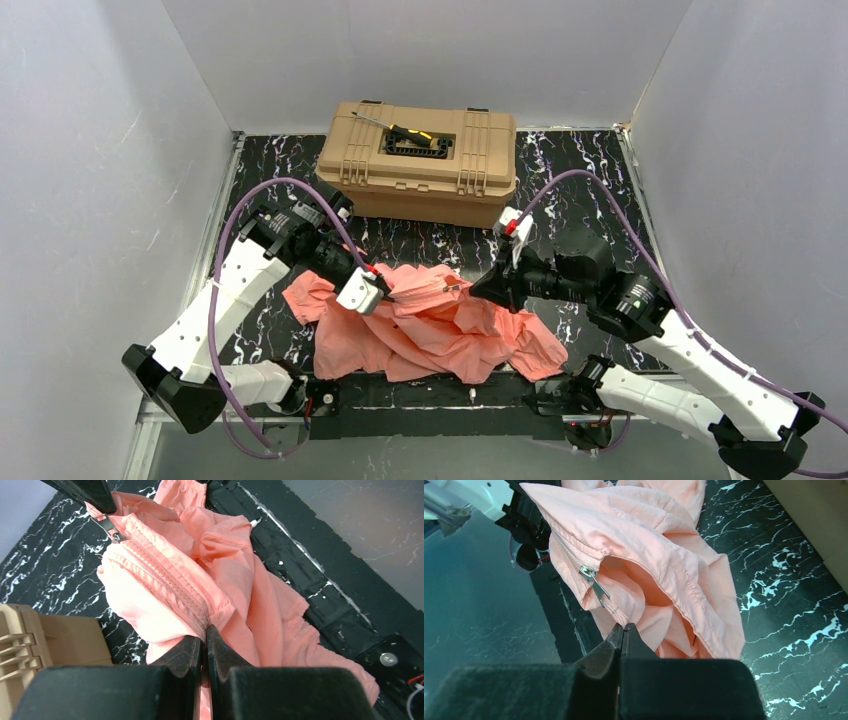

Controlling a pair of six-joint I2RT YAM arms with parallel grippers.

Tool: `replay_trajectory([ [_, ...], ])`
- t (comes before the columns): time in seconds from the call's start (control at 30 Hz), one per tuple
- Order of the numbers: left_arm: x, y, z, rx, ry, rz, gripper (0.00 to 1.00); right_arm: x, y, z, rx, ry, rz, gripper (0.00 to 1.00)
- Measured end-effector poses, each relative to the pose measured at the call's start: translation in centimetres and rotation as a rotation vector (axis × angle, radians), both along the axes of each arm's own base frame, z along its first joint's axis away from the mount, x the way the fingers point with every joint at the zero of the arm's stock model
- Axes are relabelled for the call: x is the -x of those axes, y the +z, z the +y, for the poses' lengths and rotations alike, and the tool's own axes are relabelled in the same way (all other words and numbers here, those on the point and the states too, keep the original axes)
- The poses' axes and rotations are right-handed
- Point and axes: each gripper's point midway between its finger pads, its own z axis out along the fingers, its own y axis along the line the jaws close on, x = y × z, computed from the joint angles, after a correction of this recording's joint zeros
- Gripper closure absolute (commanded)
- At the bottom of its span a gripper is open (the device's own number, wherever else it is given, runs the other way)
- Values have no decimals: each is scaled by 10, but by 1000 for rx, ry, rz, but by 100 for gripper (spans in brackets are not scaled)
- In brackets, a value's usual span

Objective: Zip up the jacket

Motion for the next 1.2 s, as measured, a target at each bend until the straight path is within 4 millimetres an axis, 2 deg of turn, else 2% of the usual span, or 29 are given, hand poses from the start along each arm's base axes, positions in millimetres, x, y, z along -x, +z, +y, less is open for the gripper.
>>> replay_trajectory([
  [0.13, -5, 0, -2, 17, -8, -43, 100, -4, 1, -6, 3, -43, -14, 99],
  [0.27, -10, -1, -3, 17, -6, -79, 100, -8, -7, -10, 38, -79, -1, 99],
  [0.37, -11, -5, -2, 12, -4, -93, 100, -10, -10, -10, 49, -96, 12, 91],
  [0.43, -11, -6, 0, 5, -3, -101, 100, -11, -10, -11, 49, -103, 13, 81],
  [0.53, -8, -11, 8, -30, 6, -101, 100, -12, -11, -17, 57, -129, 16, 51],
  [0.63, -11, -13, 9, -40, 46, -103, 100, -13, -9, -22, 49, -151, 6, 38],
  [0.77, -38, -13, -3, -6, 140, -141, 100, -25, -11, -26, 66, -212, -14, 24],
  [0.87, -75, -3, -21, 72, 189, -264, 100, -44, -14, -30, 102, -296, -44, 18],
  [0.9, -89, 2, -29, 106, 201, -320, 100, -53, -15, -31, 118, -335, -57, 8],
  [0.93, -113, 13, -41, 161, 219, -410, 100, -62, -17, -33, 135, -374, -68, 2],
  [0.97, -119, 16, -45, 174, 224, -432, 99, -70, -18, -35, 152, -413, -77, 2],
  [1.0, -137, 22, -53, 198, 245, -472, 89, -78, -19, -38, 168, -454, -88, 2],
  [1.1, -198, 62, -83, 283, 344, -561, 78, -101, -18, -48, 194, -565, -122, 2],
  [1.13, -213, 75, -90, 306, 375, -575, 66, -108, -17, -53, 198, -611, -131, 2],
  [1.2, -237, 100, -101, 350, 436, -580, 13, -123, -12, -66, 188, -699, -151, 2],
])
